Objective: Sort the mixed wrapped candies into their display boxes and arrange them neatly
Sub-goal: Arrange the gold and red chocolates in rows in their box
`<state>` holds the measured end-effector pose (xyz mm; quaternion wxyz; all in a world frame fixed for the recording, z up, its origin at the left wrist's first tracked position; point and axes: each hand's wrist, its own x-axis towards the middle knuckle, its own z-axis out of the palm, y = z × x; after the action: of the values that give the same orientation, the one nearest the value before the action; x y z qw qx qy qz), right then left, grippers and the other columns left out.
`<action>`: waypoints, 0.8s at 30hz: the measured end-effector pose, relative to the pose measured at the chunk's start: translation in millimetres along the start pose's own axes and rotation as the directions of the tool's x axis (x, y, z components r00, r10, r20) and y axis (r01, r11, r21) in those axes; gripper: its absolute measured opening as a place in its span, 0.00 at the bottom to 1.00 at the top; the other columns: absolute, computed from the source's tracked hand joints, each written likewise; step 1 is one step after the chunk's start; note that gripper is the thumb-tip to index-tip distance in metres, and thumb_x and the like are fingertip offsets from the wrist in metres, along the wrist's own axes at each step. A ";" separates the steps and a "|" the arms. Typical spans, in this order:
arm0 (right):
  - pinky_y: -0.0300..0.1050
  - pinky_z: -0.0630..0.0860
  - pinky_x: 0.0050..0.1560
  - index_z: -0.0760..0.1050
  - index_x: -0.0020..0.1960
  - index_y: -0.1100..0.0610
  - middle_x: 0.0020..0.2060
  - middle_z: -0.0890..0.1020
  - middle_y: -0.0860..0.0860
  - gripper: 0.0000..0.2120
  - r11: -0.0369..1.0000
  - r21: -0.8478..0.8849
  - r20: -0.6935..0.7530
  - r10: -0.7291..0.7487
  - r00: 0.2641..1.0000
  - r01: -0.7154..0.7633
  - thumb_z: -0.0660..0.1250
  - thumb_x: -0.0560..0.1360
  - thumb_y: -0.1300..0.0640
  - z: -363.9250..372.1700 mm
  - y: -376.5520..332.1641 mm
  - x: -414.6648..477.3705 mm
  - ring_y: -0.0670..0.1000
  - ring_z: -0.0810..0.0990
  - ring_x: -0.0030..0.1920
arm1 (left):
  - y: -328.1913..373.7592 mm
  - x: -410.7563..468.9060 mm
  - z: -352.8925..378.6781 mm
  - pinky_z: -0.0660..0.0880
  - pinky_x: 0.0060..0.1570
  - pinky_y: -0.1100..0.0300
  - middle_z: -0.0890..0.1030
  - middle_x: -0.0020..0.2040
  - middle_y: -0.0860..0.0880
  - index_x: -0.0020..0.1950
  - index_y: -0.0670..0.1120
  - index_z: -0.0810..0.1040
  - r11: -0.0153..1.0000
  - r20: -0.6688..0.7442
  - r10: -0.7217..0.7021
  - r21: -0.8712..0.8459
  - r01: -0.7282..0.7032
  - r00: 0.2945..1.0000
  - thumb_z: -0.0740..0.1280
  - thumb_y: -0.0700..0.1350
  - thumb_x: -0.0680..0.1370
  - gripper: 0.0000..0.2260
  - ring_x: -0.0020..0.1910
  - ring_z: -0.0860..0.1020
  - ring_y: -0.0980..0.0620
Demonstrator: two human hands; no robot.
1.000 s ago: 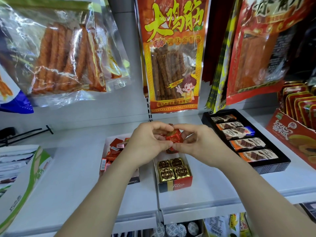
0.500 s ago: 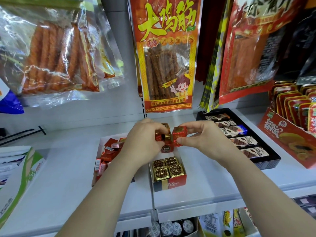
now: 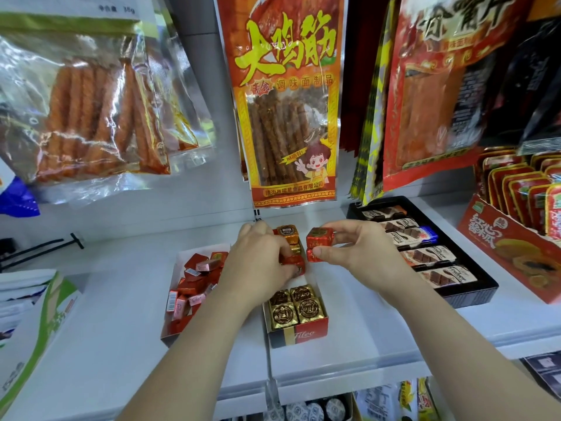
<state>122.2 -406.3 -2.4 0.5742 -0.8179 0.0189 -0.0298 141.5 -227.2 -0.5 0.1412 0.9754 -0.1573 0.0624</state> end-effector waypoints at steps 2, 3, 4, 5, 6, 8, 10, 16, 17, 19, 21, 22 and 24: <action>0.52 0.79 0.55 0.82 0.49 0.48 0.41 0.85 0.48 0.13 1.000 -0.019 -0.006 -0.018 1.000 0.018 0.78 0.66 0.58 3.0 0.1 1.4 0.49 0.83 0.45 | -6.9 -2.9 -11.2 0.70 0.47 0.61 0.74 0.49 0.55 0.48 0.55 0.81 0.992 -0.003 -0.040 -0.116 0.039 0.999 0.73 0.55 0.71 0.09 0.51 0.71 0.55; 0.50 0.79 0.55 0.82 0.50 0.48 0.41 0.85 0.48 0.14 0.999 -0.024 -0.002 -0.024 1.000 0.024 0.78 0.66 0.58 5.6 -0.7 1.9 0.48 0.83 0.45 | -10.9 -5.3 -17.7 0.70 0.42 0.63 0.77 0.47 0.57 0.46 0.55 0.80 0.987 0.005 -0.065 -0.149 0.065 0.998 0.73 0.54 0.71 0.07 0.47 0.73 0.57; 0.47 0.79 0.53 0.82 0.51 0.48 0.41 0.84 0.47 0.15 0.998 -0.043 0.013 -0.034 0.999 0.034 0.79 0.66 0.57 8.8 -2.1 2.0 0.47 0.83 0.44 | -15.1 -7.8 -22.6 0.68 0.37 0.66 0.78 0.45 0.58 0.46 0.56 0.80 0.984 0.023 -0.088 -0.153 0.091 0.996 0.73 0.53 0.72 0.06 0.43 0.74 0.60; 0.42 0.79 0.50 0.82 0.53 0.49 0.42 0.84 0.46 0.18 0.995 -0.085 0.030 -0.046 0.998 0.049 0.79 0.65 0.56 12.9 -3.2 1.6 0.45 0.82 0.44 | -18.5 -10.2 -25.4 0.65 0.33 0.68 0.79 0.44 0.58 0.47 0.56 0.79 0.985 0.041 -0.103 -0.133 0.107 0.994 0.72 0.53 0.72 0.06 0.41 0.74 0.61; 0.35 0.77 0.47 0.81 0.56 0.48 0.43 0.83 0.45 0.20 0.985 -0.157 0.045 -0.063 0.997 0.070 0.79 0.65 0.54 17.3 -3.6 1.5 0.44 0.80 0.45 | -20.0 -12.1 -26.8 0.65 0.33 0.68 0.79 0.44 0.58 0.47 0.56 0.80 0.986 0.057 -0.109 -0.116 0.115 0.992 0.72 0.53 0.72 0.06 0.40 0.74 0.61; 0.25 0.69 0.43 0.80 0.59 0.46 0.46 0.82 0.45 0.23 0.947 -0.304 0.061 -0.090 0.994 0.105 0.79 0.64 0.51 24.6 -4.7 1.6 0.42 0.77 0.48 | -19.8 -13.7 -25.3 0.71 0.38 0.65 0.79 0.45 0.57 0.50 0.56 0.80 0.986 0.073 -0.101 -0.123 0.109 0.992 0.71 0.53 0.73 0.07 0.43 0.75 0.58; 0.25 0.67 0.43 0.80 0.60 0.44 0.49 0.82 0.46 0.24 0.924 -0.361 0.078 -0.102 0.992 0.123 0.79 0.64 0.50 29.6 -5.2 2.7 0.41 0.75 0.49 | -20.9 -11.3 -19.5 0.73 0.44 0.61 0.80 0.49 0.54 0.55 0.56 0.81 0.988 0.046 -0.081 -0.125 0.086 0.996 0.70 0.52 0.74 0.11 0.47 0.76 0.55; 0.46 0.75 0.55 0.79 0.58 0.43 0.44 0.78 0.42 0.23 0.856 -0.494 0.152 -0.088 0.984 0.153 0.79 0.65 0.51 38.8 -7.5 2.2 0.48 0.75 0.54 | -27.8 -5.3 -6.1 0.68 0.46 0.62 0.76 0.50 0.52 0.58 0.51 0.81 0.981 -0.084 -0.091 -0.178 0.075 0.992 0.68 0.49 0.74 0.13 0.50 0.73 0.54; 0.47 0.76 0.55 0.79 0.58 0.44 0.44 0.79 0.43 0.23 0.845 -0.509 0.164 -0.090 0.982 0.163 0.79 0.65 0.51 39.3 -8.3 2.1 0.48 0.75 0.53 | -28.7 -5.0 -5.2 0.69 0.47 0.63 0.77 0.50 0.52 0.58 0.51 0.81 0.976 -0.093 -0.104 -0.202 0.083 0.990 0.68 0.49 0.74 0.13 0.50 0.73 0.54; 0.44 0.76 0.56 0.79 0.59 0.44 0.41 0.75 0.41 0.24 0.830 -0.531 0.177 -0.084 0.981 0.168 0.79 0.64 0.52 40.6 -8.4 3.2 0.46 0.74 0.52 | -30.7 -3.8 -5.0 0.68 0.47 0.64 0.77 0.52 0.52 0.58 0.51 0.81 0.965 -0.108 -0.128 -0.244 0.099 0.986 0.68 0.49 0.75 0.12 0.50 0.73 0.56; 0.41 0.74 0.57 0.78 0.61 0.43 0.44 0.74 0.43 0.26 0.818 -0.549 0.187 -0.080 0.979 0.171 0.79 0.65 0.51 42.3 -7.2 5.0 0.46 0.74 0.54 | -32.9 -3.1 -4.7 0.67 0.47 0.64 0.78 0.53 0.52 0.59 0.51 0.80 0.961 -0.112 -0.135 -0.258 0.103 0.984 0.68 0.49 0.75 0.12 0.49 0.72 0.57; 0.41 0.73 0.57 0.77 0.61 0.43 0.47 0.76 0.46 0.26 0.805 -0.566 0.194 -0.077 0.978 0.175 0.78 0.65 0.50 43.2 -5.4 6.6 0.47 0.73 0.56 | -33.3 -3.1 -4.2 0.67 0.47 0.64 0.78 0.54 0.52 0.59 0.51 0.80 0.960 -0.112 -0.134 -0.262 0.101 0.985 0.68 0.49 0.76 0.12 0.50 0.72 0.57; 0.41 0.70 0.56 0.76 0.62 0.44 0.51 0.77 0.49 0.24 0.757 -0.622 0.230 -0.069 0.971 0.201 0.76 0.67 0.47 45.7 -3.9 8.4 0.49 0.67 0.58 | -33.5 -3.0 -2.9 0.70 0.49 0.63 0.79 0.55 0.53 0.59 0.51 0.80 0.955 -0.117 -0.134 -0.282 0.096 0.984 0.68 0.49 0.76 0.12 0.51 0.74 0.57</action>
<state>133.8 -362.7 -14.1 0.2561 -0.9626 -0.0870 0.0165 149.4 -194.9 -6.9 0.2892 0.9473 -0.0974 0.0975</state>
